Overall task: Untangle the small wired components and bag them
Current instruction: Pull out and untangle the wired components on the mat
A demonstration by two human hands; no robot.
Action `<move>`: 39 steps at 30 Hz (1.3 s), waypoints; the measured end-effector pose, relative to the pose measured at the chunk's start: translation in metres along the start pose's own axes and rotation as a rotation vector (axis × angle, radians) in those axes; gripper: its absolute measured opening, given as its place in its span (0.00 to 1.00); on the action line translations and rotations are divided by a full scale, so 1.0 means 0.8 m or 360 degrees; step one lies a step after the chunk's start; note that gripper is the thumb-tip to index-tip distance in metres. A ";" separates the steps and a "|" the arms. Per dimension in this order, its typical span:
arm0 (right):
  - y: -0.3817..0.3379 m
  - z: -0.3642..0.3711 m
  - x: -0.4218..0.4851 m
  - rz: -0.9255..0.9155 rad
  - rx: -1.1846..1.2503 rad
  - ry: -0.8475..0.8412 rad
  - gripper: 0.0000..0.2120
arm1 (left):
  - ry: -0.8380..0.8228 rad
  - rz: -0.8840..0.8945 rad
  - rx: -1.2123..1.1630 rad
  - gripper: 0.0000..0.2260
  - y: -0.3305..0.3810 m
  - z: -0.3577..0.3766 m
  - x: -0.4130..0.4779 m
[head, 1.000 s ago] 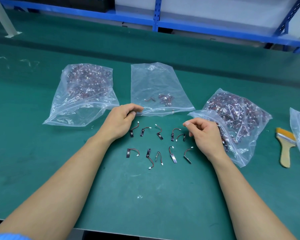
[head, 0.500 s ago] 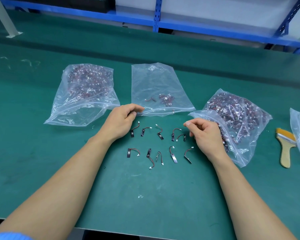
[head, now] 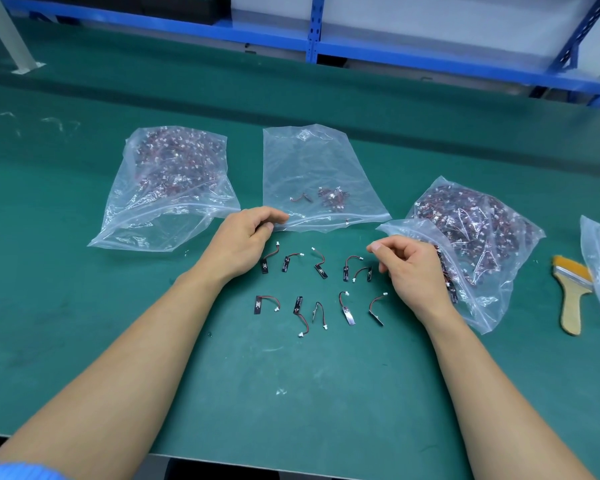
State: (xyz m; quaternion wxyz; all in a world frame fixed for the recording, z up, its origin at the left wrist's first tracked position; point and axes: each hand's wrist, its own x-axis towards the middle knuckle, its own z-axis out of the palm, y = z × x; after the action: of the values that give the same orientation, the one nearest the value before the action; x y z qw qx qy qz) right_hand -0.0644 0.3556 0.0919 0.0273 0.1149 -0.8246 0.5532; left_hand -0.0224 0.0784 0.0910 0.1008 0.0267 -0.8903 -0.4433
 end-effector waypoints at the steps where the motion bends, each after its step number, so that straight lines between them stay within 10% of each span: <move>1: 0.000 0.000 0.000 -0.0001 -0.0001 -0.0001 0.08 | -0.0001 -0.0001 0.0002 0.15 0.000 0.000 0.000; 39: 0.001 0.000 0.000 -0.0016 -0.0014 -0.0010 0.08 | -0.0015 0.0026 0.0083 0.13 0.012 -0.002 -0.010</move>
State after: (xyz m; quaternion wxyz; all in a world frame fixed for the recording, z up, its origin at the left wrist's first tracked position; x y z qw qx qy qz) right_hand -0.0649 0.3556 0.0913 0.0280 0.1206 -0.8266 0.5491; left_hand -0.0140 0.0841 0.0982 0.0995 0.0201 -0.9022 -0.4192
